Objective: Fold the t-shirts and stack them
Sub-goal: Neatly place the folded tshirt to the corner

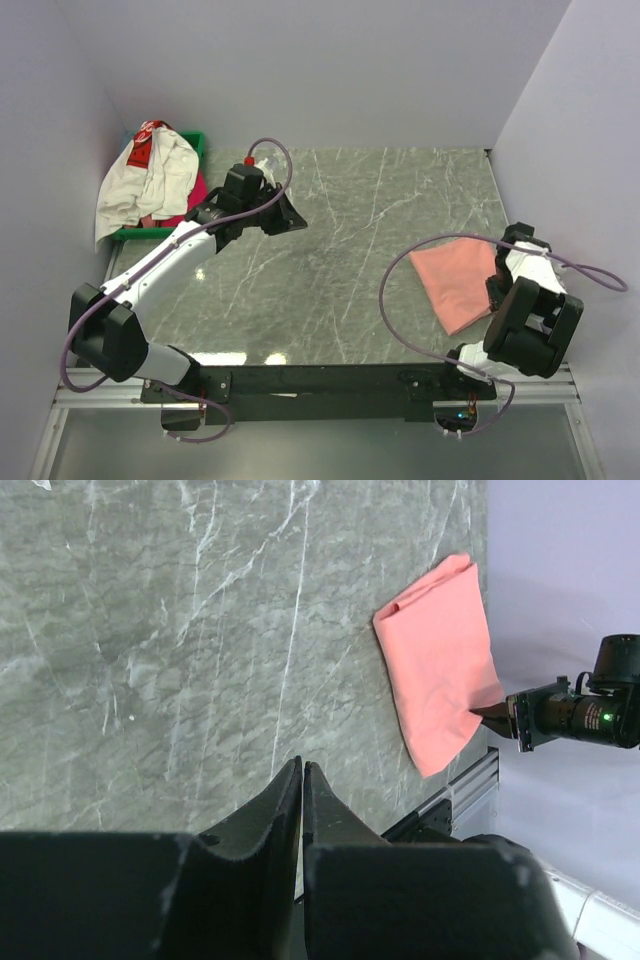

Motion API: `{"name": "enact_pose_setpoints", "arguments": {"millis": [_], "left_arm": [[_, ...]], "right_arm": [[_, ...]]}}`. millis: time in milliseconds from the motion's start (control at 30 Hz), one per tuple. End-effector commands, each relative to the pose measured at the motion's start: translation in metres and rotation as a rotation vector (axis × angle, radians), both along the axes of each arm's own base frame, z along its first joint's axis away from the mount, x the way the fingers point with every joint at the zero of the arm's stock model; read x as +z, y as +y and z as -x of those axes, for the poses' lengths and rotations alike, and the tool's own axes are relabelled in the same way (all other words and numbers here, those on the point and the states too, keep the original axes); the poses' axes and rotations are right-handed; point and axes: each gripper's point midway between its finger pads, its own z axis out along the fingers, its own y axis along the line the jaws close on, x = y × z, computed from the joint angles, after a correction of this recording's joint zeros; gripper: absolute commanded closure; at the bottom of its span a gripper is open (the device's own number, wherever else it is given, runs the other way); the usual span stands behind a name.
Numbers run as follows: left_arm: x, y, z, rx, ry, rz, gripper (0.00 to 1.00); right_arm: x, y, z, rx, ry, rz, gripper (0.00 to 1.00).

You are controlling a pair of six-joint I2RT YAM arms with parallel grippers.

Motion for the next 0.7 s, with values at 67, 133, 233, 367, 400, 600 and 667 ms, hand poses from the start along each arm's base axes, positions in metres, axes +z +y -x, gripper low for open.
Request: {"name": "enact_pose_setpoints", "arguments": {"millis": [67,133,233,367,400,600,667], "left_arm": [[0.021,-0.009,-0.004,-0.042,-0.064,0.034,0.90],[0.021,-0.010,-0.005,-0.044,-0.064,0.032,0.90],[0.021,-0.012,-0.004,-0.048,-0.064,0.030,0.90],[0.020,-0.013,-0.003,-0.054,-0.061,0.030,0.90],[0.019,-0.013,-0.003,-0.054,-0.057,0.028,0.91],[0.019,-0.011,0.002,-0.058,-0.060,0.032,0.90],[0.018,-0.012,0.003,-0.060,-0.058,0.036,0.90]], "right_arm": [[0.007,-0.021,0.024,-0.048,0.027,0.051,1.00],[0.006,-0.024,0.028,-0.056,0.022,0.052,1.00],[0.001,-0.027,0.042,-0.096,0.028,0.052,1.00],[-0.001,-0.025,0.052,-0.132,0.010,0.038,1.00],[0.003,-0.023,0.055,-0.140,0.007,0.039,1.00],[0.009,-0.018,0.057,-0.160,-0.062,0.060,1.00],[0.010,-0.018,0.057,-0.160,-0.064,0.063,0.91]]}}
